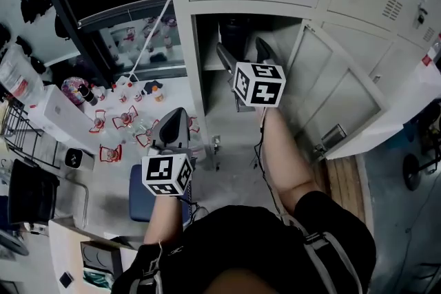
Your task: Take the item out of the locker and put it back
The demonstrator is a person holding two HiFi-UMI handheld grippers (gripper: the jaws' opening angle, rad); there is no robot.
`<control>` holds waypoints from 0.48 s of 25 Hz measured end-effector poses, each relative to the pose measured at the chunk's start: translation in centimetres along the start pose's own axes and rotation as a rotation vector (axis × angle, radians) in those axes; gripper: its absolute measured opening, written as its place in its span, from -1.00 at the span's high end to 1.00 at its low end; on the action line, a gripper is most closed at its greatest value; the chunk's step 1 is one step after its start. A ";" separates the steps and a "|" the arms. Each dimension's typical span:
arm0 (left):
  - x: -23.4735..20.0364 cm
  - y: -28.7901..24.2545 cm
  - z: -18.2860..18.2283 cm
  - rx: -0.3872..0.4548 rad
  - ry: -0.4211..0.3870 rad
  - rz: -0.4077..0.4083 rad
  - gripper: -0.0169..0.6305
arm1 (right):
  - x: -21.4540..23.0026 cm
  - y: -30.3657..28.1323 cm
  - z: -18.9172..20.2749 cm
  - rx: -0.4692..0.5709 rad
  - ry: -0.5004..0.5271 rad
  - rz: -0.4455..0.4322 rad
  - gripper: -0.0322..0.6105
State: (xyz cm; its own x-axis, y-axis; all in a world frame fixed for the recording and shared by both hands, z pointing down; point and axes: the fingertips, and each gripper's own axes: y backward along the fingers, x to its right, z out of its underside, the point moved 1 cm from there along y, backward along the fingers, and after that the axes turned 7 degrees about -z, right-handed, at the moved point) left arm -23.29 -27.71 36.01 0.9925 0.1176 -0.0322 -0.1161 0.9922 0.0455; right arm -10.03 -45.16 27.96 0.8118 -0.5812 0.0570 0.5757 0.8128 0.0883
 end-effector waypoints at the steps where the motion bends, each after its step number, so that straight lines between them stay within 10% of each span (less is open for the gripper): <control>1: -0.2 0.1 -0.1 0.001 -0.001 -0.007 0.91 | 0.3 -0.7 0.2 -0.018 0.013 0.009 -0.53; 12: -2.5 0.5 -0.5 0.007 -0.013 -0.071 0.91 | 1.9 -7.0 2.0 -0.156 -0.050 -0.007 -0.53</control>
State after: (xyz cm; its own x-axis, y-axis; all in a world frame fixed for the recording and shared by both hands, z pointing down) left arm -25.88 -27.54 35.61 0.9987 0.0465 -0.0230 -0.0453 0.9977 0.0501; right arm -12.72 -52.05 29.43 0.8041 -0.5849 0.1064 0.5927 0.8027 -0.0669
